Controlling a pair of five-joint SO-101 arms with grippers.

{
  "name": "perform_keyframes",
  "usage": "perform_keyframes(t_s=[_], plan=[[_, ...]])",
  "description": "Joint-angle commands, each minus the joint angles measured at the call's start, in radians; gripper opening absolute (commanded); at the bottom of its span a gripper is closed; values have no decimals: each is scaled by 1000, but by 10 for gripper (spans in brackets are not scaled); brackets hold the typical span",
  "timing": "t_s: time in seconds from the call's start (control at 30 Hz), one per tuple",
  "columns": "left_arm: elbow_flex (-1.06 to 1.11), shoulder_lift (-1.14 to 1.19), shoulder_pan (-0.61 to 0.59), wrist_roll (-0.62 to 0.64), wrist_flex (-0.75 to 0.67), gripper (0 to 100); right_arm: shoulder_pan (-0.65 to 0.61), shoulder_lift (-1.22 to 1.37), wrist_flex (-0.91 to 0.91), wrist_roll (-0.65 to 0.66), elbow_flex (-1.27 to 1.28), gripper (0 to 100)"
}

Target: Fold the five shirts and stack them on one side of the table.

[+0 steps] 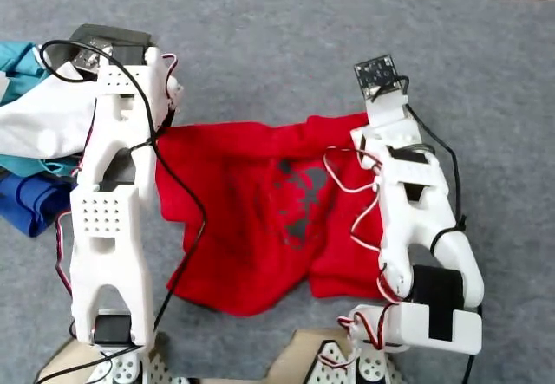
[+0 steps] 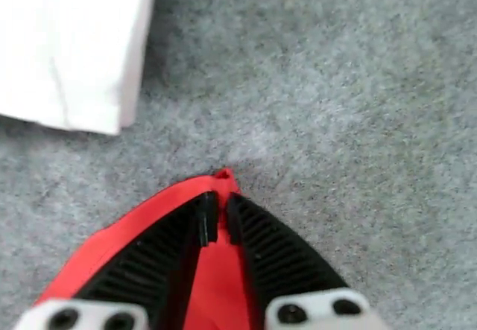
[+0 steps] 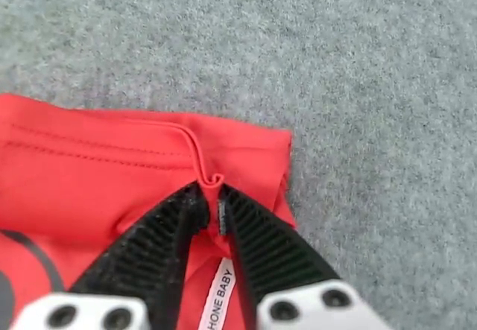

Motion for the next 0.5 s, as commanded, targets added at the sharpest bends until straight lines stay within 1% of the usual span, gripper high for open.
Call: perform_keyframes(t_s=[0.0, 0.17, 0.2, 0.37, 0.47], plan=[[-48, -16, -3, 11, -9, 28, 10, -4, -17, 0, -47, 5], [-43, -16, -3, 11, -3, 34, 10, -4, -17, 0, -47, 5], [-43, -16, -3, 11, -2, 48, 10, -4, -17, 0, -47, 5], [-49, -21, -3, 12, 38, 195, 10, -4, -17, 0, -47, 5], [-46, -18, -3, 12, 48, 195, 10, -4, -17, 0, -47, 5]])
